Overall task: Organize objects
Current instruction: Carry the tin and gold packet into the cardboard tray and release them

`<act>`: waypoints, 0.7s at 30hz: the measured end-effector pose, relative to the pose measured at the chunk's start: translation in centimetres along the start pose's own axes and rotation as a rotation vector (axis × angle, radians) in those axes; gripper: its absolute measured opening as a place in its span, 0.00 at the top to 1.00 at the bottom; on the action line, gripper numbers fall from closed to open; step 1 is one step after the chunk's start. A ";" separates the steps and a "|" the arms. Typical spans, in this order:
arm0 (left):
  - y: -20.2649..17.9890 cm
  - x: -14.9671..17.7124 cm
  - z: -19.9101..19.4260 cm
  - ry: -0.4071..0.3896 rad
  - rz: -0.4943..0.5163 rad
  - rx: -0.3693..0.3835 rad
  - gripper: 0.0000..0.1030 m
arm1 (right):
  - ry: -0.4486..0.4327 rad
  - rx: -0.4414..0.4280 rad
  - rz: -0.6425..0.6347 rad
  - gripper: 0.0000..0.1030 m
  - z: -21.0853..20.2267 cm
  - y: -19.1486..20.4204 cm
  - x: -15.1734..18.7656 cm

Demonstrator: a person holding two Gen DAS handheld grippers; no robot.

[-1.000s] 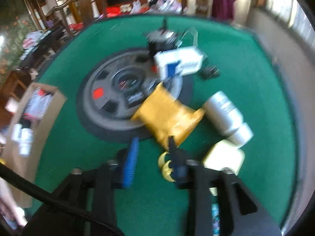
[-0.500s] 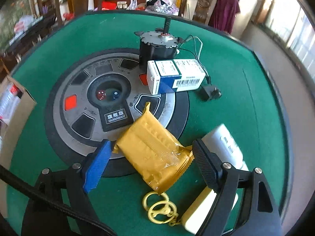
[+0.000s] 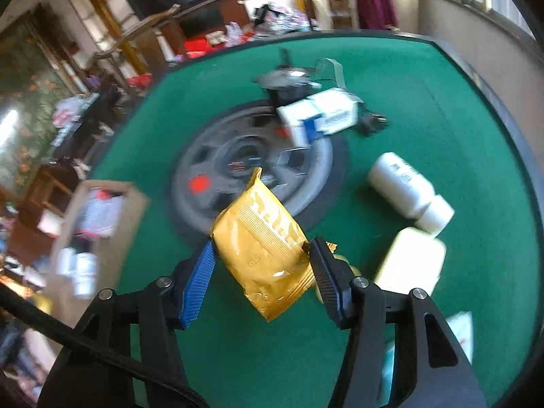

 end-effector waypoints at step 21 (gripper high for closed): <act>1.5 0.1 5.6 0.156 -0.026 -0.132 0.66 | 0.224 -0.322 -0.227 0.45 4.6 18.6 9.0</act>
Point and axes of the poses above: each gripper's, at about its wrist camera, not at the fingertips, and z roughly the way its jaws point, y to its left, x to its underside, the point moved 4 cm from there along z, roughly the way its jaws point, and after that the axes turned 4 degrees about z, right-handed, at the moved point
